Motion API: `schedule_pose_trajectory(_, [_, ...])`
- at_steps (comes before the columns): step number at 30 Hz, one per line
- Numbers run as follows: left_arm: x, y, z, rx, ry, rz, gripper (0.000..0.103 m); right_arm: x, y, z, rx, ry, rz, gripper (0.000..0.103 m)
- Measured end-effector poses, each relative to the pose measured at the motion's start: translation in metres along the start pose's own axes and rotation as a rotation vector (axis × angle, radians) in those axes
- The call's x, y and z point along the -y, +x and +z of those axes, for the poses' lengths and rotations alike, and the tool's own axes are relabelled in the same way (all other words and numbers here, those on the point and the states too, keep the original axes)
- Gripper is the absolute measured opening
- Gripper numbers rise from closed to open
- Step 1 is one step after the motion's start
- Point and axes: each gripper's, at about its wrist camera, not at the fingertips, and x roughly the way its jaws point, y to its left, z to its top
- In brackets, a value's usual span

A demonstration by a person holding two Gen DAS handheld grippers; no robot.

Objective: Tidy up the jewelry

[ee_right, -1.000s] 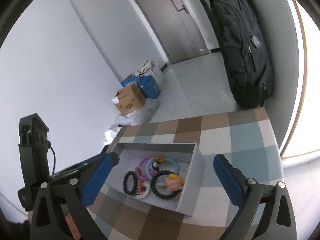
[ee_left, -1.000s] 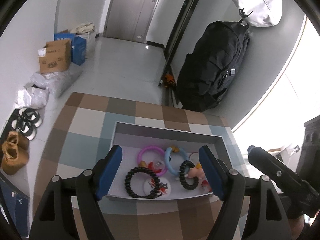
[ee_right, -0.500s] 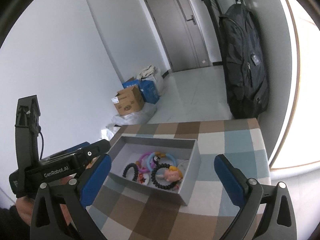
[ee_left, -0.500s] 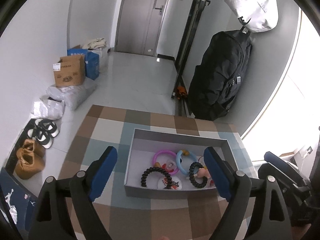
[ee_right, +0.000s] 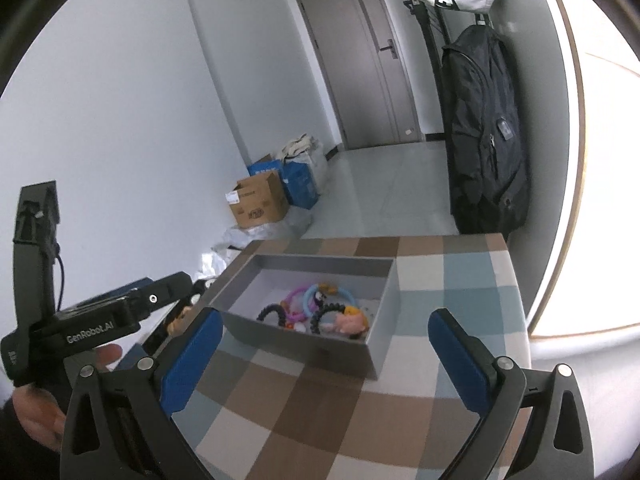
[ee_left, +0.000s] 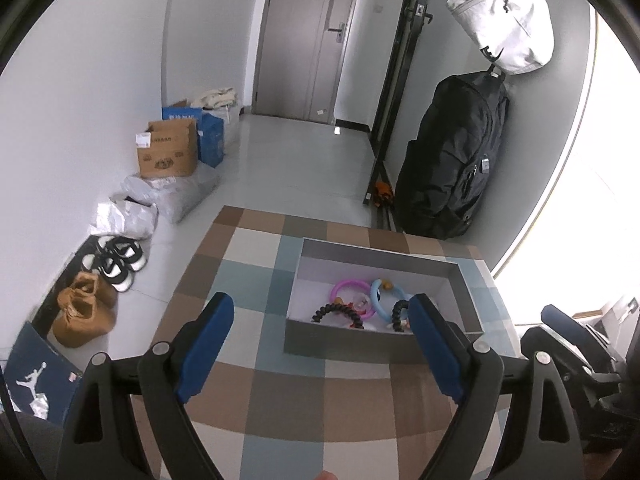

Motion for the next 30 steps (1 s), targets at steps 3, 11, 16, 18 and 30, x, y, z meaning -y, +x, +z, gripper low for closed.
schedule_pose_trajectory(3, [0.004, -0.004, -0.003, 0.007, 0.016, 0.009, 0.086, 0.000, -0.003, -0.004, -0.010, 0.004, -0.003, 0.103])
schedule_pose_trajectory(11, [0.013, -0.010, -0.010, 0.027, 0.065, 0.033, 0.086, -0.001, -0.010, -0.010, -0.011, 0.006, -0.015, 0.103])
schedule_pose_trajectory(16, [0.015, -0.010, -0.013, 0.026, 0.071, 0.040, 0.086, 0.000, -0.010, -0.010, -0.011, 0.008, -0.015, 0.103])
schedule_pose_trajectory(18, [0.014, -0.009, -0.013, 0.021, 0.073, 0.040, 0.086, 0.001, -0.010, -0.011, -0.013, 0.012, -0.014, 0.103])
schedule_pose_trajectory(30, [0.014, -0.008, -0.016, 0.007, 0.059, 0.025, 0.086, 0.002, -0.010, -0.009, -0.019, 0.021, -0.013, 0.103])
